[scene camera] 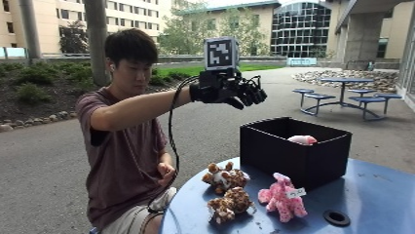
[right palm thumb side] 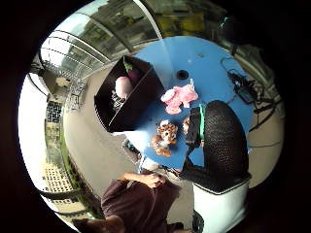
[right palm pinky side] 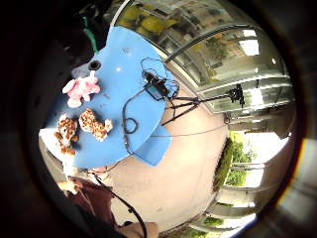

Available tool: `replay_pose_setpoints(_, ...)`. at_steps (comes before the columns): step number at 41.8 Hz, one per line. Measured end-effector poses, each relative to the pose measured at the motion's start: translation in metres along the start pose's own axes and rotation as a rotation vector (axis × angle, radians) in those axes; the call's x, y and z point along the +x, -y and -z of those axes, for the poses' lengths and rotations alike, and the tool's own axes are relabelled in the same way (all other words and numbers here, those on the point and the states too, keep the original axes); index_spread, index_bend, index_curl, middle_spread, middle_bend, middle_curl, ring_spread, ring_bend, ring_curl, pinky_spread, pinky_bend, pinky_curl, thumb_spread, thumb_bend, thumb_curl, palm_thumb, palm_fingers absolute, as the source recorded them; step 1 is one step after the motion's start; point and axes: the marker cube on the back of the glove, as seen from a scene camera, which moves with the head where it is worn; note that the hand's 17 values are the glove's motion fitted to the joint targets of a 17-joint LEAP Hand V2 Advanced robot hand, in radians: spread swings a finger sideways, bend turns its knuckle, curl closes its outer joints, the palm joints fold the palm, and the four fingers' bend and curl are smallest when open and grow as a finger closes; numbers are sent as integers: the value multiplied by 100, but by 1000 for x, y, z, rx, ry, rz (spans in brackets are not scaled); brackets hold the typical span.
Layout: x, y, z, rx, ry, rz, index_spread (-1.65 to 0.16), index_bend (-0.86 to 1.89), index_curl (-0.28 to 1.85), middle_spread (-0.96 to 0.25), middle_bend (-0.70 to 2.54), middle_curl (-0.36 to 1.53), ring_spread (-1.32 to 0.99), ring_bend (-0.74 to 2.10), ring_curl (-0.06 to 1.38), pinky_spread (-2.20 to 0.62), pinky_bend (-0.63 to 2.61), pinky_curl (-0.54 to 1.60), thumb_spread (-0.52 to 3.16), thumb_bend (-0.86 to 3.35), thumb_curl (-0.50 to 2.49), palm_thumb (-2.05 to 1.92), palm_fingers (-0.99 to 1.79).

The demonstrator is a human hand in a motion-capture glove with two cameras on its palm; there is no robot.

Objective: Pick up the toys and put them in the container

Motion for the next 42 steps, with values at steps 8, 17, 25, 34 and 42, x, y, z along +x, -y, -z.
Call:
replay_pose_setpoints(8, -7, 2, 2, -46, -3, -16, -17, 16, 11, -12, 15, 3, -15, 55, 16, -12, 72, 24, 96, 18, 7, 16, 29)
replay_pose_setpoints(17, -13, 5, 2, -60, 19, -23, -21, 10, 12, -13, 21, 11, -20, 66, 21, -15, 81, 29, 132, 15, 12, 8, 20)
replay_pose_setpoints(25, -12, 10, -14, -78, 7, 21, -22, 0, 9, -17, 25, 18, -22, 78, 26, -16, 94, 33, 143, 11, 15, 1, 5)
replay_pose_setpoints(34, 1, 29, -34, -119, 11, 10, -21, 3, 7, -13, 29, 24, -21, 86, 29, -16, 104, 36, 147, 6, 18, -2, -9)
replay_pose_setpoints(42, 10, 42, -49, -128, 48, 41, -21, 4, 7, -9, 32, 28, -21, 87, 31, -16, 107, 37, 148, 3, 20, -2, -13)
